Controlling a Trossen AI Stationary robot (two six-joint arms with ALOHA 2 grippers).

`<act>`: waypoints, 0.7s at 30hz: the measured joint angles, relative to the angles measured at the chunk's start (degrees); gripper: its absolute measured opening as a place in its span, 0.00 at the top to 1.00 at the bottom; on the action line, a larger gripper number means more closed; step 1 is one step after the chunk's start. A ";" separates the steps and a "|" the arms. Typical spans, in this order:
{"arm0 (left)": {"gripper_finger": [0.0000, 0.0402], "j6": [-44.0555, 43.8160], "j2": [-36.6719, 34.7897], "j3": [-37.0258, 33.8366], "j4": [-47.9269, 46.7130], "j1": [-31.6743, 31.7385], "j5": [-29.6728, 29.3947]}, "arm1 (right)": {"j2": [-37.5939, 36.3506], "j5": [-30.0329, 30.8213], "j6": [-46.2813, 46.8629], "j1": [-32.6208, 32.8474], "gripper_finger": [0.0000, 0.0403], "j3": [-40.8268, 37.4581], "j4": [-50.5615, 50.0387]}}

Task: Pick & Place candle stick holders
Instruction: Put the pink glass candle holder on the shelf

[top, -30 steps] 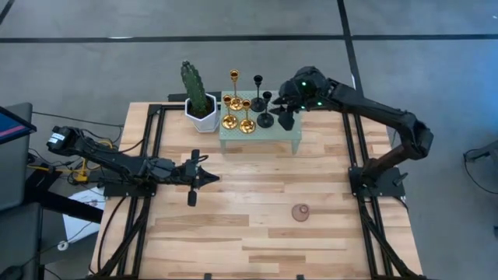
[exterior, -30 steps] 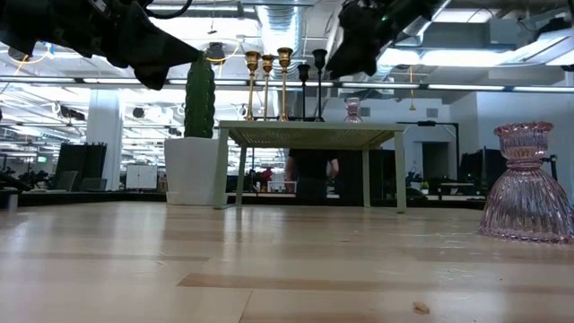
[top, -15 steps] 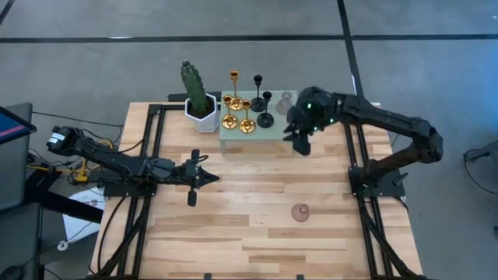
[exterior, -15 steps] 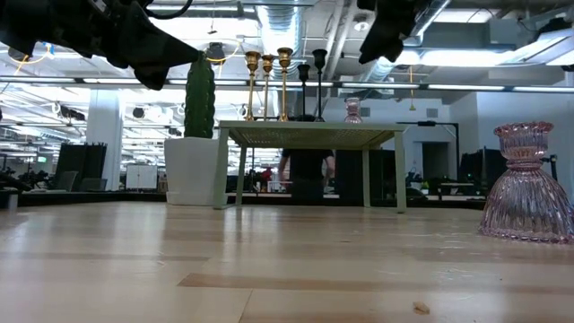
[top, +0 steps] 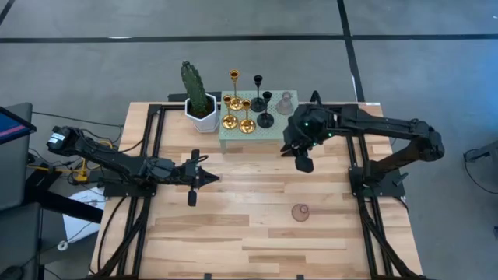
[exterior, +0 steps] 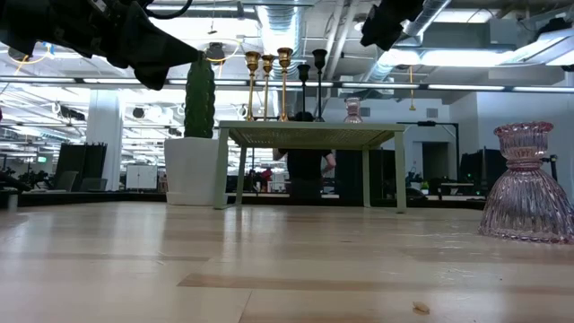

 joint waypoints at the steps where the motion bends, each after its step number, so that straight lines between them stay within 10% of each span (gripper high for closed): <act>1: 0.98 0.00 0.00 0.00 0.00 0.01 0.00 | 0.00 0.00 0.00 0.48 0.85 0.00 -0.01; 21: 0.98 0.00 0.02 0.00 -0.02 0.01 0.00 | -8.25 6.15 -1.64 7.56 0.99 -8.73 5.17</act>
